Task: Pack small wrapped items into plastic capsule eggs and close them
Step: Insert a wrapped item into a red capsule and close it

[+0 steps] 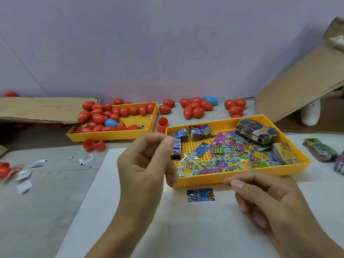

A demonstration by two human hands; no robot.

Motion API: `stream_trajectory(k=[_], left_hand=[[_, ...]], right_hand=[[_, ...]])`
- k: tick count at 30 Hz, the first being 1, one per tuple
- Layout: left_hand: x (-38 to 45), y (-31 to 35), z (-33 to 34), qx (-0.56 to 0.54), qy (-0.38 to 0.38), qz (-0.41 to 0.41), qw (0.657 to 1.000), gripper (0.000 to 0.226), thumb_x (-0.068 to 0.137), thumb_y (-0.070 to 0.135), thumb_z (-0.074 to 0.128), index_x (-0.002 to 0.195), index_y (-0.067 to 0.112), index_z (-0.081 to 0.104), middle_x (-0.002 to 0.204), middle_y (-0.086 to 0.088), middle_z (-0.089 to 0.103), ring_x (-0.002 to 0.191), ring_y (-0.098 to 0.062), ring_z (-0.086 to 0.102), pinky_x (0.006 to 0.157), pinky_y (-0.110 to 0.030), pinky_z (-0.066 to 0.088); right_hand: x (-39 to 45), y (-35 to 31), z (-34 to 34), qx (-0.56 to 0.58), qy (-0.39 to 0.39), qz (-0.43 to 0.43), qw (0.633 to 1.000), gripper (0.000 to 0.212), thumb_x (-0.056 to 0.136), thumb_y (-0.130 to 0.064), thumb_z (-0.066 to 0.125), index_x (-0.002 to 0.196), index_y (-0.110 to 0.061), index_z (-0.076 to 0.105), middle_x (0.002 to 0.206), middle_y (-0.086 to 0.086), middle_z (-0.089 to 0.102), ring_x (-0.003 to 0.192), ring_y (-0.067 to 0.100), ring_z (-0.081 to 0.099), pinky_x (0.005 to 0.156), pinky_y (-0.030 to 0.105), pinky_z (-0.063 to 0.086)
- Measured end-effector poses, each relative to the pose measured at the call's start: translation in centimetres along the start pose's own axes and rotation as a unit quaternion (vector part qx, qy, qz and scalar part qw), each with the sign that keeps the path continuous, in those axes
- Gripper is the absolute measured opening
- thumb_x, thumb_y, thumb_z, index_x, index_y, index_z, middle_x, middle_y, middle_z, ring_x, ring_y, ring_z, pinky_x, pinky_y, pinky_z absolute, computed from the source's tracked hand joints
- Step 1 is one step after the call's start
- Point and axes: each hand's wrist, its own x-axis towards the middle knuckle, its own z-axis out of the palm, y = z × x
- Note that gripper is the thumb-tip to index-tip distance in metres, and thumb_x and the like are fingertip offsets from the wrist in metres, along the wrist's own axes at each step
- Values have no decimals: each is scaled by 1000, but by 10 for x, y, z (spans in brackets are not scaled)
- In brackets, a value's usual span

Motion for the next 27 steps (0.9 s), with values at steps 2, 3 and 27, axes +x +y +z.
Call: stream_trajectory(k=[2,3,27], left_hand=[[46,-9,-10,50,79,1,996,14,90,14,65,78,21,67,53,2,59,45,-13,55,43,-24,45],[72,-17,-13,94,111,-11,989,13,91,11,65,81,20,67,60,4,62,51,-12,57,47,-26,48],[143,-71,-24,420,64,77,902,36,82,21,79,116,11,70,110,-10,60,98,-20,62,83,-18,45]], right_hand=[[0,0,0,2,2,0,1000,32,60,-35,72,79,-11,78,46,11,50,37,11,38,36,11,28],[0,-1,0,6,-1,4,1000,30,61,-35,69,78,-11,78,46,11,51,37,9,40,36,11,29],[4,1,-4,18,-40,38,998,16,73,-29,65,79,-20,76,49,5,55,40,2,44,41,9,34]])
